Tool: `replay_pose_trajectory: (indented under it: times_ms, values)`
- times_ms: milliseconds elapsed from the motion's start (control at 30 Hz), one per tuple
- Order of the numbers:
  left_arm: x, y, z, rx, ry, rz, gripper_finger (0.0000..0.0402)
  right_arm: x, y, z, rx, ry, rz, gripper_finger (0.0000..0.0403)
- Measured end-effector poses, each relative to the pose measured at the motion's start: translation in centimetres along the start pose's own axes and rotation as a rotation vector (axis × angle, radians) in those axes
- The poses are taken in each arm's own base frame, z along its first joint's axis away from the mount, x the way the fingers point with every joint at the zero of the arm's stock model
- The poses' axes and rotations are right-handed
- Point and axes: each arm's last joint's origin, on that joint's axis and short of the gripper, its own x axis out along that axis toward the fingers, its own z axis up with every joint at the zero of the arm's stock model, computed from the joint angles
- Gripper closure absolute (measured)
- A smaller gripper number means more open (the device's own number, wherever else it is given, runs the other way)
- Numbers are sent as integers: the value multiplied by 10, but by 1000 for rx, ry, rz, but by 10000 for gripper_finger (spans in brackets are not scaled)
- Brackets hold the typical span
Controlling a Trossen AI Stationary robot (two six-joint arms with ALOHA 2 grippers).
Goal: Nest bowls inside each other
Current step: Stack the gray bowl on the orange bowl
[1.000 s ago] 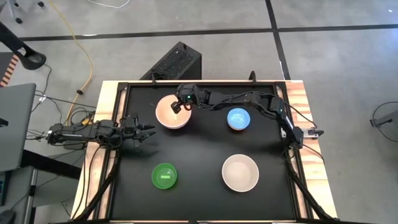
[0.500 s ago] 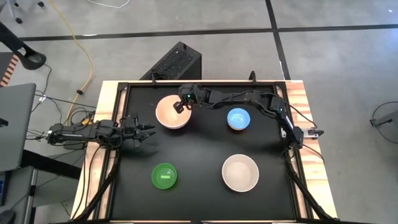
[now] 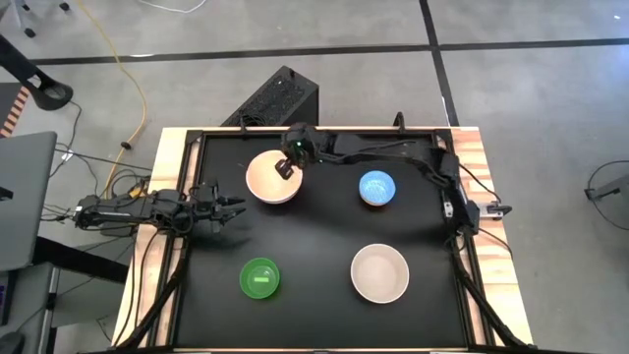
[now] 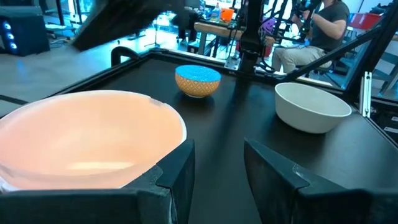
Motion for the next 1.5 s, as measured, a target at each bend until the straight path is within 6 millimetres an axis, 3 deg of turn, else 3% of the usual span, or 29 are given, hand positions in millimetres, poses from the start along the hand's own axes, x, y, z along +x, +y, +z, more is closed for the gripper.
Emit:
replay_pose_trajectory:
  times_ms: [200,333,467,633,833,1033,1200,1500]
  values:
    - [0,0,0,0,0,-1,274,-82,52,-25,-45,384,90,398]
    - [0,0,0,0,-1,-1,274,-151,90,-47,31,482,83,397]
    - [0,0,1,4,-6,-8,274,-207,127,-91,103,486,-31,397]
    - [0,0,1,13,-6,-12,274,-261,148,-153,288,525,-203,375]
    - [0,-1,0,14,0,-20,274,-282,156,-220,478,609,-379,296]
    - [0,-1,0,2,9,-48,274,-284,149,-266,511,739,-493,197]
    - [0,-1,0,-38,10,-49,274,-277,137,-276,515,761,-482,150]
    - [0,-1,0,-39,11,-48,274,-256,101,-285,531,756,-468,150]
